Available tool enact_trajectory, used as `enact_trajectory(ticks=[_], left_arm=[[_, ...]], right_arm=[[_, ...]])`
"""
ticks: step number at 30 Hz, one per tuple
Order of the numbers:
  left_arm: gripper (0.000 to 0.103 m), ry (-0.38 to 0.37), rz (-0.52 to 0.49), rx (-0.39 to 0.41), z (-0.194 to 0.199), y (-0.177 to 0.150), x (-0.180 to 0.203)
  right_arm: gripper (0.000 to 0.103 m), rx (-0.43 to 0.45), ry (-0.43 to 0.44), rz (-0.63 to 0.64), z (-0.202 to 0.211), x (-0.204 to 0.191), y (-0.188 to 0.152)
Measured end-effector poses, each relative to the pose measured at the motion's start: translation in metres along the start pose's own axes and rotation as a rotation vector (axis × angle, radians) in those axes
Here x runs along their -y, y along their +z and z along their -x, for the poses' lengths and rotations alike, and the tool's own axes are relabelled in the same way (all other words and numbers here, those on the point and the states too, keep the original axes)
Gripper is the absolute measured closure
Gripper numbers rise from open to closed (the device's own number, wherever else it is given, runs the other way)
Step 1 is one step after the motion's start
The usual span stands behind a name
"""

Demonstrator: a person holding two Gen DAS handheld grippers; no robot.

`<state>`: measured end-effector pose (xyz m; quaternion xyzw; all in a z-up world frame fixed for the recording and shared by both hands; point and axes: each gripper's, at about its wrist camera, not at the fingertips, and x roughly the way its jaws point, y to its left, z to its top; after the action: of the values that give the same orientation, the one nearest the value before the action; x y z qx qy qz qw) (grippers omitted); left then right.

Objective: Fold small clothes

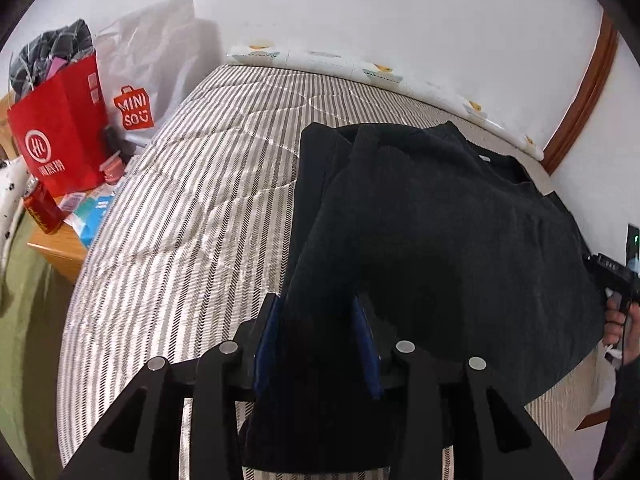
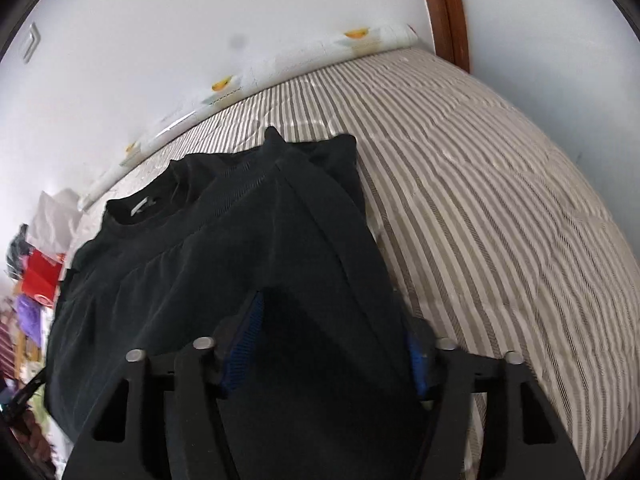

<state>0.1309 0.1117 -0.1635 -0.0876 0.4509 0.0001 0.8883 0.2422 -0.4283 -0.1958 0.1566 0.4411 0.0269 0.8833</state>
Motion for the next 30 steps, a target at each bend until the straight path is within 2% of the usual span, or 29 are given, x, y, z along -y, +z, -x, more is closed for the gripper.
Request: enact_trajectory(ticks=[2,3,8,12,14,17,20,23,24,27,30], left_arm=[[0.068,0.008,0.006,-0.005,0.001,0.002,0.000],[0.068,0.009,0.009,-0.008,0.001,0.003,0.000],[0.068,0.017,-0.003,-0.027,0.005,0.009,0.005],[0.068,0.005,-0.027,-0.027,0.009,0.009,0.015],[0.068,-0.014,-0.035,-0.031,0.009,0.007,0.019],[0.068,-0.022,-0.047,-0.033,0.006,0.004,0.024],[0.068,-0.038,-0.041,-0.027,0.006,0.000,0.022],[0.068,-0.046,-0.033,-0.017,0.008,-0.003,0.019],[0.068,-0.047,-0.031,-0.012,0.010,-0.004,0.016],[0.068,-0.053,-0.025,0.000,0.016,-0.009,0.010],[0.068,-0.037,-0.037,0.019,0.024,-0.016,0.005]], right_arm=[[0.086,0.004,-0.003,0.032,-0.003,-0.005,0.002],[0.089,0.012,-0.006,0.042,-0.002,-0.006,0.004],[0.092,0.086,-0.008,-0.033,0.014,0.021,0.014],[0.092,0.091,-0.089,-0.031,0.016,0.048,0.020],[0.090,0.075,-0.081,-0.039,0.018,0.063,0.022],[0.078,0.060,-0.105,-0.014,0.029,0.074,0.023],[0.070,0.103,-0.202,0.036,0.050,0.083,0.014],[0.070,0.082,-0.308,0.027,0.060,0.092,0.002],[0.070,0.082,-0.341,0.022,0.067,0.090,-0.004],[0.070,0.142,-0.364,0.054,0.092,0.066,-0.019],[0.067,0.184,-0.357,0.126,0.108,0.018,-0.035]])
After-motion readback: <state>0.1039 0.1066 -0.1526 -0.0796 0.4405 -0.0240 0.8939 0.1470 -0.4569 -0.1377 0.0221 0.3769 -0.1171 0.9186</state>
